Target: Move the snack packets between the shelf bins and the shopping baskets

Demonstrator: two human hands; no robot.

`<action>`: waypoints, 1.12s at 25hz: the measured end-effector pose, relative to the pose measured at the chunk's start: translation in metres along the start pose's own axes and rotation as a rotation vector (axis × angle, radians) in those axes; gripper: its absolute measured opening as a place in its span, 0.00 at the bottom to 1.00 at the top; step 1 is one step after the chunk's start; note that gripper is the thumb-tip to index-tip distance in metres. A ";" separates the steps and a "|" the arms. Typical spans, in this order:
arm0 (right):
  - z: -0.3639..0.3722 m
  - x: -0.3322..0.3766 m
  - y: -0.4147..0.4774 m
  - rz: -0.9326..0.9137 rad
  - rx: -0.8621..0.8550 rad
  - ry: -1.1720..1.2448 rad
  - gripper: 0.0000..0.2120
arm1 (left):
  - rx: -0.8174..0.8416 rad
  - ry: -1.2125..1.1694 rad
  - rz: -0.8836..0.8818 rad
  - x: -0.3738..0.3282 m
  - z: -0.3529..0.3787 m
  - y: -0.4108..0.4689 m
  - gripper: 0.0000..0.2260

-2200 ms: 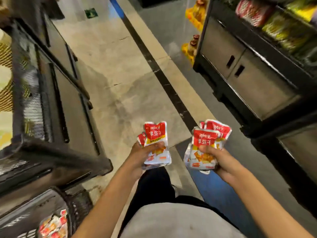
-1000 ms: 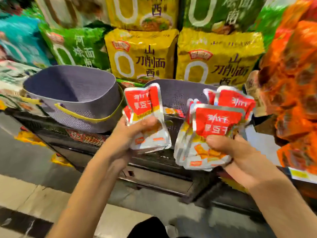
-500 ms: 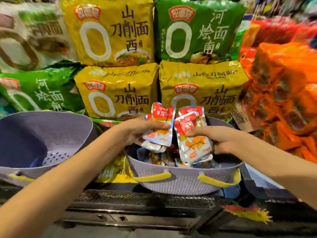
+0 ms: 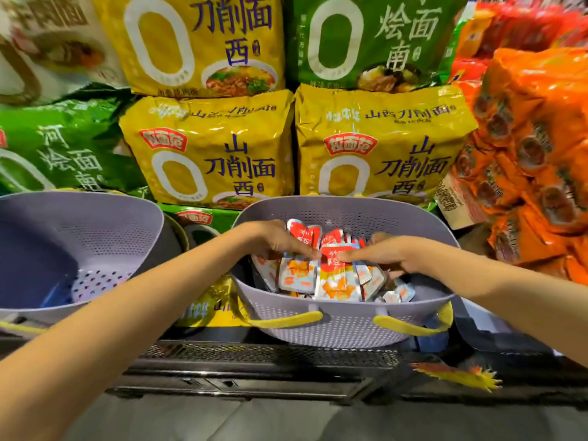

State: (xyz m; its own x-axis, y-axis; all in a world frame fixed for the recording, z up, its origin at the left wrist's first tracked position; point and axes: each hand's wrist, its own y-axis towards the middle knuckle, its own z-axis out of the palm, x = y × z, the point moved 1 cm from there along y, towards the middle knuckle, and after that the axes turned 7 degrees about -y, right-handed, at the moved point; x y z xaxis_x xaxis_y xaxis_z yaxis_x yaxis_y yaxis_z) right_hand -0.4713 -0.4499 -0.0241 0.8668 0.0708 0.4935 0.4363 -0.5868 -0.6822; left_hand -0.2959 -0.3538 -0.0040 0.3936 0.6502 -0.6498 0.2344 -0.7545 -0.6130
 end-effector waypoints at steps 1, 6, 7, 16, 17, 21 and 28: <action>0.000 0.000 0.001 -0.038 -0.054 -0.097 0.38 | -0.014 -0.010 0.004 0.002 -0.001 0.001 0.30; -0.005 0.004 -0.003 -0.082 -0.256 -0.498 0.39 | -0.351 0.404 0.151 0.004 -0.005 -0.007 0.28; -0.005 0.003 -0.006 -0.103 -0.289 -0.516 0.39 | -0.421 0.438 0.239 0.003 -0.005 -0.012 0.25; 0.022 0.015 -0.088 -0.691 -0.867 -0.284 0.27 | -0.574 0.358 0.786 0.003 0.008 -0.082 0.26; 0.030 0.010 -0.102 -0.719 -0.919 -0.258 0.27 | -0.601 0.331 0.835 0.005 0.015 -0.095 0.28; 0.065 -0.028 -0.160 -0.771 -1.121 -0.129 0.24 | -0.632 0.169 1.016 0.018 0.064 -0.143 0.24; 0.175 -0.189 -0.236 -0.456 -1.181 0.035 0.22 | -0.263 0.217 1.000 0.073 0.223 -0.171 0.24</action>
State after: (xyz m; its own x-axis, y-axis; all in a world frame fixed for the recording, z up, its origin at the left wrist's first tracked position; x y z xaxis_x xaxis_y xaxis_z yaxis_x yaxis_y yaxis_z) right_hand -0.6955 -0.1835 -0.0508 0.6802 0.4446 0.5828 0.1966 -0.8766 0.4393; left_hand -0.5054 -0.1571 -0.0470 0.6583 -0.2886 -0.6952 -0.1096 -0.9505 0.2907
